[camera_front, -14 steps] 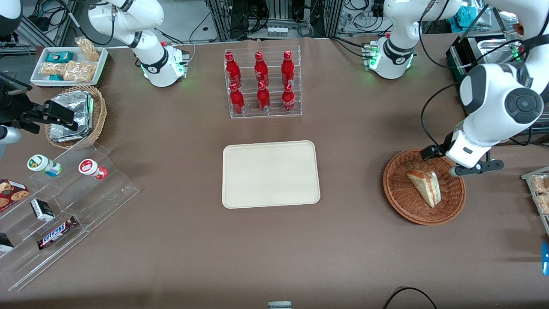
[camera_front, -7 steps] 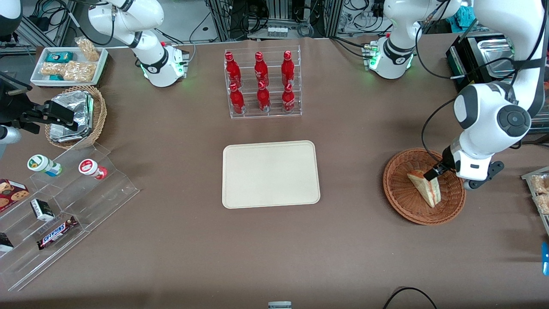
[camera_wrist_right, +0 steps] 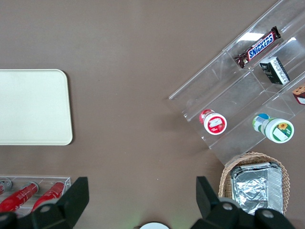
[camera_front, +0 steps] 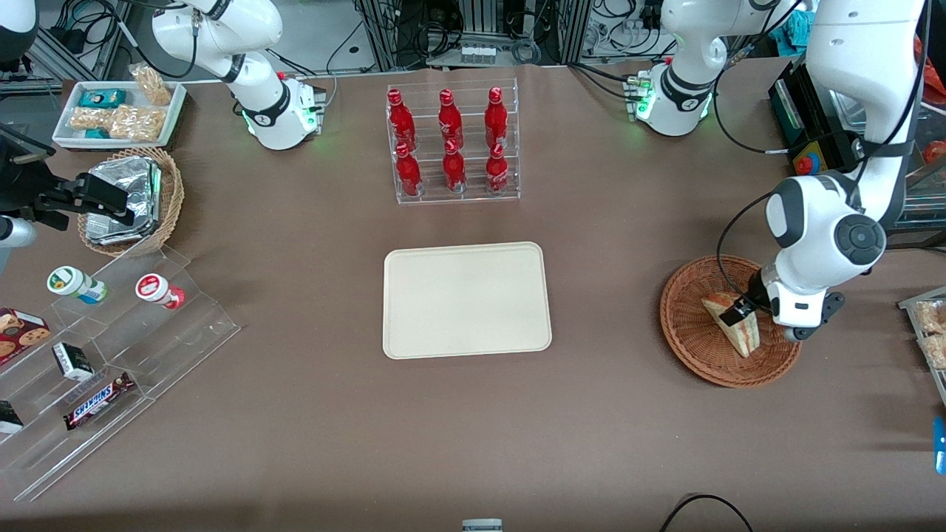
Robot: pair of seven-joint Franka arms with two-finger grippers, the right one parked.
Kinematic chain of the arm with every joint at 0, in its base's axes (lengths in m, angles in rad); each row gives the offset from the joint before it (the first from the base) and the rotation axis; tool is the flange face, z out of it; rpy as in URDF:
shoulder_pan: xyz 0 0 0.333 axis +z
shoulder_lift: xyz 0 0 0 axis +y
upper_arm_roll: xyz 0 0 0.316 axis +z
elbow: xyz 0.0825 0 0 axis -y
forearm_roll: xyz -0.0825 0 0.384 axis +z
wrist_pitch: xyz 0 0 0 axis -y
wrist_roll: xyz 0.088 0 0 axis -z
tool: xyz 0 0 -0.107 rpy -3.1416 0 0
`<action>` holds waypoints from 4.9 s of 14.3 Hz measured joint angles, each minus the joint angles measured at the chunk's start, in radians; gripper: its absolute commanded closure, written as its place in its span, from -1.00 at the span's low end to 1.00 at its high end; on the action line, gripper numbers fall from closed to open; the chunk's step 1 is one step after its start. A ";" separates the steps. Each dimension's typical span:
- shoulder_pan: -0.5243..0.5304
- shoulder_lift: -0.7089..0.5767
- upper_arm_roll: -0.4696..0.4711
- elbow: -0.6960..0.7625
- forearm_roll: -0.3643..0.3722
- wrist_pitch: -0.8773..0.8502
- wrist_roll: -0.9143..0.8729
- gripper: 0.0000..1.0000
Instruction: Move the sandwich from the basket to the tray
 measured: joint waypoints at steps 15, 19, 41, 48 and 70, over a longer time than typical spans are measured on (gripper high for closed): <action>-0.310 -0.058 -0.057 0.220 -0.003 -0.392 0.235 1.00; -0.508 0.025 -0.060 0.335 -0.004 -0.390 -0.001 1.00; -0.828 0.434 -0.048 0.727 -0.003 -0.194 -0.382 -1.00; -0.791 0.240 0.018 0.742 -0.001 -0.574 -0.354 -1.00; -0.055 -0.252 -0.123 0.501 0.019 -0.834 0.568 -1.00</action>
